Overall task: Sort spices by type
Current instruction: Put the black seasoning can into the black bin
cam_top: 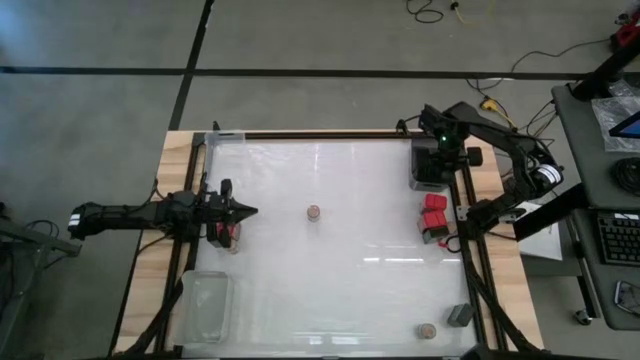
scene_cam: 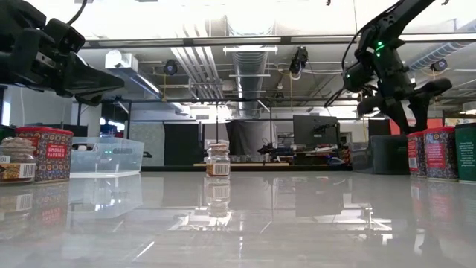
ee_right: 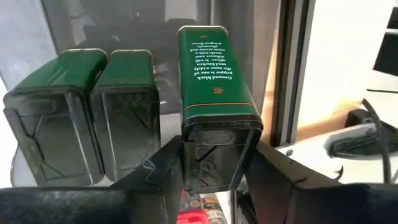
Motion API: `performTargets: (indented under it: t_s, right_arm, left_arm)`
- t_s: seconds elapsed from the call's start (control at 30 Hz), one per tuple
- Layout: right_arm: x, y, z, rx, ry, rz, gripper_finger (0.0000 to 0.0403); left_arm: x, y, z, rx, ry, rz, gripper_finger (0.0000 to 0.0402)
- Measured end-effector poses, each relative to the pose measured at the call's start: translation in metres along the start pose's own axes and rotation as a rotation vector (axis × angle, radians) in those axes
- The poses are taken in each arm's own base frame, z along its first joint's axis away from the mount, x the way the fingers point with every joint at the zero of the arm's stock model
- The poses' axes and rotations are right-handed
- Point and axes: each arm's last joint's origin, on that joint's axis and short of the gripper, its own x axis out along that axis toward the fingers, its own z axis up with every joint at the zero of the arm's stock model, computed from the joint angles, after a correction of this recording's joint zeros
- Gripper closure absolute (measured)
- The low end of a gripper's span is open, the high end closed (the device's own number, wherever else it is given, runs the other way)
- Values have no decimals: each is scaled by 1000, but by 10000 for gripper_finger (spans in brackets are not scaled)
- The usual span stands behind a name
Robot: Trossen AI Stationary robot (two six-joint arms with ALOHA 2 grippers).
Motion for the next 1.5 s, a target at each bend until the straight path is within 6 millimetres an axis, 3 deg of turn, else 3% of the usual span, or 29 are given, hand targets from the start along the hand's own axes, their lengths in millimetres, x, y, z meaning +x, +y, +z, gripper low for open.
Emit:
performTargets:
  t_s: [0.3, 0.83, 1.5]
  right_arm:
    - [18, -3, 0, 18, 21, -11, 257]
    - [16, -3, 1, -19, 11, -6, 219]
    - [11, -3, 4, 2, -45, -30, 262]
  left_arm:
    - [0, 0, 0, 0, 0, 0, 401]
    - [0, 0, 0, 0, 0, -1, 401]
    - [0, 0, 0, 0, 0, -1, 401]
